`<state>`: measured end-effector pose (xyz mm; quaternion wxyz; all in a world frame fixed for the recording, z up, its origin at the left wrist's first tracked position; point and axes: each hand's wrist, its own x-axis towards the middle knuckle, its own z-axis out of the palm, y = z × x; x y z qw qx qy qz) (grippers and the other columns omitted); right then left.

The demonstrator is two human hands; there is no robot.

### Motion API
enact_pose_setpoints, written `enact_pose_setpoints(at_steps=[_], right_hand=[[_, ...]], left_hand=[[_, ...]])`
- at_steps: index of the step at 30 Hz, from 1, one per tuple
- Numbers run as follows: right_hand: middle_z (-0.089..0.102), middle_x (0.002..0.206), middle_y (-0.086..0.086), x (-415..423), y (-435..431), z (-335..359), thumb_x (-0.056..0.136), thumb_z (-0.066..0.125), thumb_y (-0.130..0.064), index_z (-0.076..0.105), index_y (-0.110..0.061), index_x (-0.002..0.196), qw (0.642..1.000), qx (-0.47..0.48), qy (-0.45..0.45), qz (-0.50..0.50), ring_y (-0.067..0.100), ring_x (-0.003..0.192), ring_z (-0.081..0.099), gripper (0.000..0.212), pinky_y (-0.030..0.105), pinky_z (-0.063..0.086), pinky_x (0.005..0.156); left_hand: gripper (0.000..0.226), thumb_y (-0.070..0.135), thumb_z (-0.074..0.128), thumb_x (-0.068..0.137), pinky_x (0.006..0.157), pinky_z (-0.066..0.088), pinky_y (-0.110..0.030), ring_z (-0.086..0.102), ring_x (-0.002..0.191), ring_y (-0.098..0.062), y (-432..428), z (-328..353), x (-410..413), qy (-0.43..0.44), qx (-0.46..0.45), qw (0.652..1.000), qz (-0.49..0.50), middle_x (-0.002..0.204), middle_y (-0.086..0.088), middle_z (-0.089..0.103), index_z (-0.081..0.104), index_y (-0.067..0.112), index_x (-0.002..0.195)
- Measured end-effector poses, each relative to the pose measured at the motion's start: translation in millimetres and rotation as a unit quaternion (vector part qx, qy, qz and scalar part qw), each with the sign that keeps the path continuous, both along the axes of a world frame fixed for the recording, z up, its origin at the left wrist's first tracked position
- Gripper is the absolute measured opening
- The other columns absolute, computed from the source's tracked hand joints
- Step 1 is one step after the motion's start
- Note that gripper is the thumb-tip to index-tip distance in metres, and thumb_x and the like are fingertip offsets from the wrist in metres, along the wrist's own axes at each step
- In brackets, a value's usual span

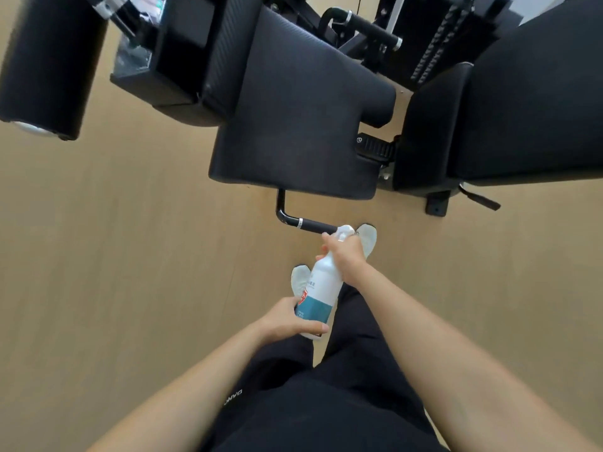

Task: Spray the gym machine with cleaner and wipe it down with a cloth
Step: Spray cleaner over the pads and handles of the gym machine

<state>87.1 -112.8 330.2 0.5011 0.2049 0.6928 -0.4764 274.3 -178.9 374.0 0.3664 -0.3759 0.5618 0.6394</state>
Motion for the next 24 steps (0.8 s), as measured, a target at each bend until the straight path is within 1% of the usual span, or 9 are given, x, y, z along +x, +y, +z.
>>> enact_pose_setpoints(at_steps=[3,7,9,12,14,16,20,22,24], right_hand=[[0.066,0.091,0.01,28.0,10.2,-4.6,0.096,0.072,-0.018,0.056,-0.01,0.1,1.0,-0.019,-0.001,-0.018,0.025,0.058,0.074,0.018,0.03,0.058,0.054],[0.065,0.077,0.008,54.7,15.7,-4.7,0.098,0.069,-0.026,0.057,-0.011,0.09,0.998,0.012,0.027,-0.064,0.018,0.051,0.07,0.021,0.04,0.06,0.071],[0.065,0.077,0.008,61.5,17.7,-4.0,0.099,0.068,-0.026,0.056,-0.012,0.091,0.995,0.011,0.034,-0.09,0.017,0.052,0.07,0.02,0.038,0.06,0.068],[0.068,0.092,0.01,63.3,23.5,-3.4,0.098,0.07,-0.022,0.055,-0.013,0.1,0.991,-0.015,0.025,-0.129,0.021,0.059,0.075,0.017,0.032,0.061,0.058],[0.069,0.097,0.009,62.3,28.6,-6.2,0.097,0.071,-0.022,0.054,-0.014,0.105,0.989,-0.005,0.013,-0.146,0.023,0.064,0.077,0.019,0.034,0.061,0.06],[0.07,0.096,0.009,61.7,33.2,-11.6,0.099,0.068,-0.026,0.056,-0.01,0.103,0.986,0.022,0.016,-0.165,0.022,0.061,0.076,0.021,0.034,0.06,0.061],[0.066,0.08,0.01,57.0,42.0,-19.0,0.1,0.066,-0.031,0.057,-0.004,0.094,0.978,0.059,0.01,-0.201,0.02,0.055,0.073,0.03,0.033,0.059,0.061],[0.068,0.082,0.009,51.3,46.2,-20.6,0.099,0.068,-0.032,0.058,-0.006,0.092,0.978,0.048,-0.003,-0.201,0.021,0.058,0.075,0.029,0.035,0.06,0.062],[0.07,0.093,0.008,45.5,48.1,-20.8,0.097,0.071,-0.03,0.058,-0.009,0.098,0.98,0.033,-0.008,-0.197,0.023,0.064,0.077,0.025,0.038,0.06,0.062]], left_hand=[[0.05,0.037,0.091,0.071,0.093,0.058,-0.031,0.073,0.091,-0.008,5.8,-3.5,26.5,-0.012,-0.001,1.0,0.004,0.105,-0.002,0.077,0.071,0.018,0.112],[0.055,0.038,0.094,0.065,0.089,0.059,-0.03,0.074,0.092,-0.012,0.3,-5.4,46.1,-0.013,-0.026,0.999,-0.013,0.1,0.002,0.078,0.069,0.019,0.11],[0.051,0.035,0.094,0.067,0.087,0.059,-0.029,0.073,0.092,-0.012,-4.7,-6.8,50.3,-0.008,-0.033,0.999,-0.023,0.099,0.004,0.077,0.069,0.02,0.109],[0.044,0.031,0.092,0.071,0.089,0.058,-0.032,0.074,0.091,-0.016,-11.2,-8.9,52.3,-0.003,-0.026,0.999,-0.018,0.098,0.002,0.078,0.071,0.018,0.108],[0.039,0.029,0.09,0.073,0.086,0.056,-0.03,0.072,0.085,-0.011,-12.4,-9.7,51.5,-0.002,-0.026,0.999,-0.02,0.092,0.004,0.075,0.072,0.018,0.106],[0.039,0.032,0.09,0.072,0.082,0.053,-0.028,0.068,0.082,-0.009,-12.0,-10.3,49.0,0.001,-0.03,0.999,-0.021,0.089,0.006,0.073,0.072,0.019,0.104],[0.038,0.036,0.09,0.072,0.078,0.052,-0.024,0.067,0.082,-0.008,-11.9,-11.5,39.9,0.008,-0.03,0.998,-0.045,0.089,0.008,0.071,0.072,0.021,0.103],[0.037,0.038,0.089,0.074,0.076,0.051,-0.022,0.067,0.08,-0.005,-11.5,-10.3,34.2,0.013,-0.026,0.998,-0.055,0.088,0.009,0.071,0.073,0.022,0.103],[0.035,0.038,0.088,0.077,0.072,0.05,-0.018,0.067,0.078,-0.001,-13.1,-9.5,28.7,0.019,-0.026,0.998,-0.058,0.088,0.01,0.07,0.073,0.023,0.105]])
